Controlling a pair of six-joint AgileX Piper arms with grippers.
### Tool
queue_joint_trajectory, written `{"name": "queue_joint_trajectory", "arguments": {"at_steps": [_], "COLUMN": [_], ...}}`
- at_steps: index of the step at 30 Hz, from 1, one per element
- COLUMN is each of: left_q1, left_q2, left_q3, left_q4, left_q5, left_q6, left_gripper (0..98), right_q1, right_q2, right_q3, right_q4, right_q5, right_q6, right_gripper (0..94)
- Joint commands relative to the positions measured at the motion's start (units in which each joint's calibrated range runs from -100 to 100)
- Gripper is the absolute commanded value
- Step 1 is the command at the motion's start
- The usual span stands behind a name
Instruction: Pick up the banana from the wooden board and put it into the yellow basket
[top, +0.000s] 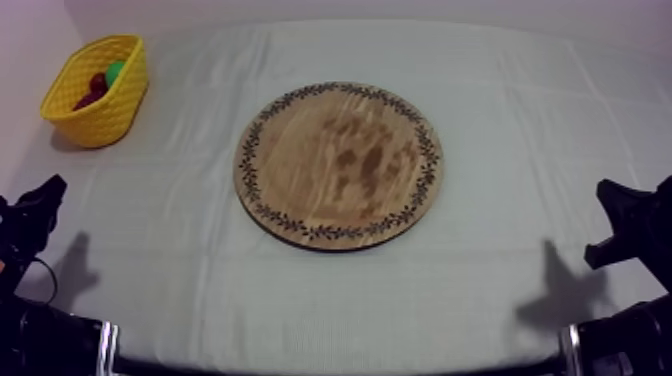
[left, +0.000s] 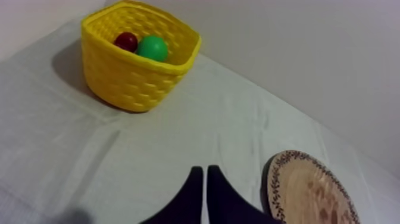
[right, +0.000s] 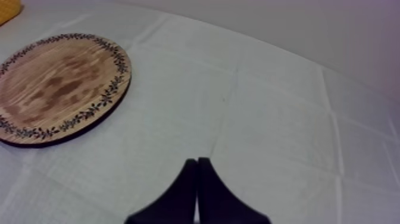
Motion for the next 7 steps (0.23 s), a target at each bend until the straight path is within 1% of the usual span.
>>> {"name": "queue_joint_trajectory", "arguments": {"at_steps": [1,7], "left_q1": [0.0,0.0], "left_q2": [0.0,-0.1], "left_q3": [0.0,0.0], "left_q4": [-0.05,-0.06], "left_q5": [-0.1,-0.2], "left_q6": [-3.7,-4.3], "left_gripper": [0.1,0.1], "right_q1": [0.0,0.0], "right_q2": [0.0,0.0], "right_q3": [0.0,0.0], "right_q4": [0.0,0.0], "right_q5": [0.0,0.0], "right_q6": [0.0,0.0], "right_gripper": [0.2,0.2]}}
